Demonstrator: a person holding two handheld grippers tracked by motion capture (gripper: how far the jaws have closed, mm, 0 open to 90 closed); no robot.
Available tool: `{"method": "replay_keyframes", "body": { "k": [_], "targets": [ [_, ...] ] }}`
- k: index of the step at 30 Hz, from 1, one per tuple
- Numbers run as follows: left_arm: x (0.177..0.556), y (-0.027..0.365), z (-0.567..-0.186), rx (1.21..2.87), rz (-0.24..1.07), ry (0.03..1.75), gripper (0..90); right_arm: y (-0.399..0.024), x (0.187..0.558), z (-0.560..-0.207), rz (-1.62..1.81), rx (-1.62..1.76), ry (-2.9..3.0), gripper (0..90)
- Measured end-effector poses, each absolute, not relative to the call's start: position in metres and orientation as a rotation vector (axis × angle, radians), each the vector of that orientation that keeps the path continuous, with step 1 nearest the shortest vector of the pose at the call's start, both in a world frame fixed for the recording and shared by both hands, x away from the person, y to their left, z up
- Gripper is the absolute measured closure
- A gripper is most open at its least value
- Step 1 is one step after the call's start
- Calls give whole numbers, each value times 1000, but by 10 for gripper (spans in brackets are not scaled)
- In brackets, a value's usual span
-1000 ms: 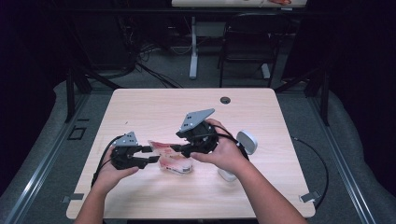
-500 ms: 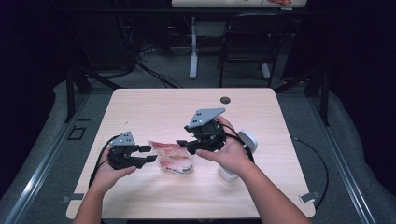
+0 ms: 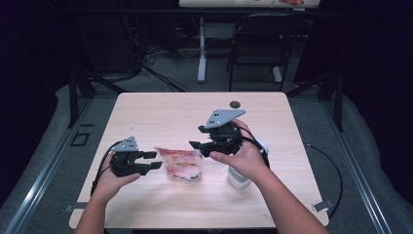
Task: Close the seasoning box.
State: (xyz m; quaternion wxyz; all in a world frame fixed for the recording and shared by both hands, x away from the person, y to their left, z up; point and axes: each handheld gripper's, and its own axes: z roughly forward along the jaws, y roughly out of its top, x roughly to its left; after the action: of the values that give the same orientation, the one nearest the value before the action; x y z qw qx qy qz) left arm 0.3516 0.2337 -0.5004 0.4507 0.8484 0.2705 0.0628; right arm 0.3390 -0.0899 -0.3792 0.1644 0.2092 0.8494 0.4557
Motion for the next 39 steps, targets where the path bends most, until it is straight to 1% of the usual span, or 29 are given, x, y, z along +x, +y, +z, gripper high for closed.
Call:
{"method": "replay_keyframes", "body": {
  "k": [5, 7, 8, 10, 16, 29, 39],
  "targets": [
    [351, 234, -499, 2086, 145, 663, 508, -103, 339, -377, 1296, 618, 2405, 445],
    [351, 235, -499, 2082, 146, 667, 508, -109, 339, -377, 1273, 641, 2368, 408],
    [351, 235, -499, 2084, 147, 669, 507, -113, 339, -377, 1264, 660, 2349, 405],
    [351, 235, -499, 2081, 148, 670, 508, -121, 340, -377, 1262, 689, 2334, 407],
    [350, 235, -499, 2087, 150, 669, 508, -149, 343, -379, 1234, 794, 2298, 475],
    [350, 233, -500, 2096, 151, 672, 507, -207, 340, -398, 1220, 978, 2208, 446],
    [350, 234, -500, 2100, 154, 678, 506, -239, 335, -407, 1211, 1061, 2145, 444]
  ]
}}
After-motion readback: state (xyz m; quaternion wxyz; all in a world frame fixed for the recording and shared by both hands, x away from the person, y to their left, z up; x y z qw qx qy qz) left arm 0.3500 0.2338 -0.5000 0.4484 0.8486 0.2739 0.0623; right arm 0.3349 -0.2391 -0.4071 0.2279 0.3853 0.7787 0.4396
